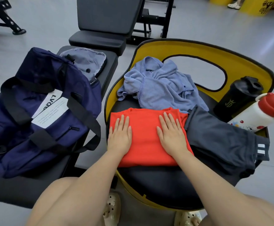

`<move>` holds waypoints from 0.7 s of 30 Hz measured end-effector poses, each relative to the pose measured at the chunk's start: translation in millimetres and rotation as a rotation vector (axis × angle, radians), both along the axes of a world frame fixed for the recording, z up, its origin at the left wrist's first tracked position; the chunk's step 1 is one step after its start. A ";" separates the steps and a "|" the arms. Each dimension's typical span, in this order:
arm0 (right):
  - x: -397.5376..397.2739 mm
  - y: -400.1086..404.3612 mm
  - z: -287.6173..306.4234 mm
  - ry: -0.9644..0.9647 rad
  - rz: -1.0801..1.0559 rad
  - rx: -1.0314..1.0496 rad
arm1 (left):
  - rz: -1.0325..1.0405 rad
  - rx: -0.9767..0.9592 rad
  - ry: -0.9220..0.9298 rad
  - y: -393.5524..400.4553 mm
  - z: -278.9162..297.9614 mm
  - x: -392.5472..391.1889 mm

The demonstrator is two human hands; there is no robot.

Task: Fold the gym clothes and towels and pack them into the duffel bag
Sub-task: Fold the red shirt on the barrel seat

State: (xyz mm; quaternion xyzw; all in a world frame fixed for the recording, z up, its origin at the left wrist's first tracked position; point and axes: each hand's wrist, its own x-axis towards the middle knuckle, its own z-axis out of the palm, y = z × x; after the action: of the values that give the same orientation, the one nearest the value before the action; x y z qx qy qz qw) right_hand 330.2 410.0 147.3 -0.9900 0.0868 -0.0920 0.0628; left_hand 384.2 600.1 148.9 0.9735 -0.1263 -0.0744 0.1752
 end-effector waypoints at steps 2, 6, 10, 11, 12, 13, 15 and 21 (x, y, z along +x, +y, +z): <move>0.6 1.8 3.6 -0.007 -0.013 -0.009 | 0.099 -0.052 0.054 5.7 2.0 3.6; 0.0 12.7 17.2 -0.023 0.036 0.008 | 0.291 -0.242 0.083 10.1 14.6 6.4; -7.8 22.2 14.6 0.009 0.107 -0.001 | 0.499 -0.293 0.237 11.4 33.2 6.5; -9.5 22.4 11.6 0.029 0.114 -0.007 | 0.523 -0.279 0.279 11.6 35.6 5.9; -10.7 22.4 8.9 0.049 0.120 -0.016 | 0.530 -0.254 0.305 12.1 37.0 5.0; -10.8 22.0 6.5 0.065 0.122 -0.026 | 0.525 -0.225 0.315 12.7 36.0 5.1; -10.1 22.0 3.3 0.078 0.115 -0.042 | 0.511 -0.176 0.316 16.4 31.7 8.5; -8.8 26.7 -4.4 0.061 0.061 -0.114 | 0.471 -0.246 0.465 25.8 29.4 20.5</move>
State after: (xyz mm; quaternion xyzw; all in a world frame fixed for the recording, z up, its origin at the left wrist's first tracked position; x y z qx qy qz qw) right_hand 321.4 436.7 142.9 -0.9965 0.0530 -0.0645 0.0066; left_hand 404.7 625.9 178.4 0.9046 0.1371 -0.2357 0.3276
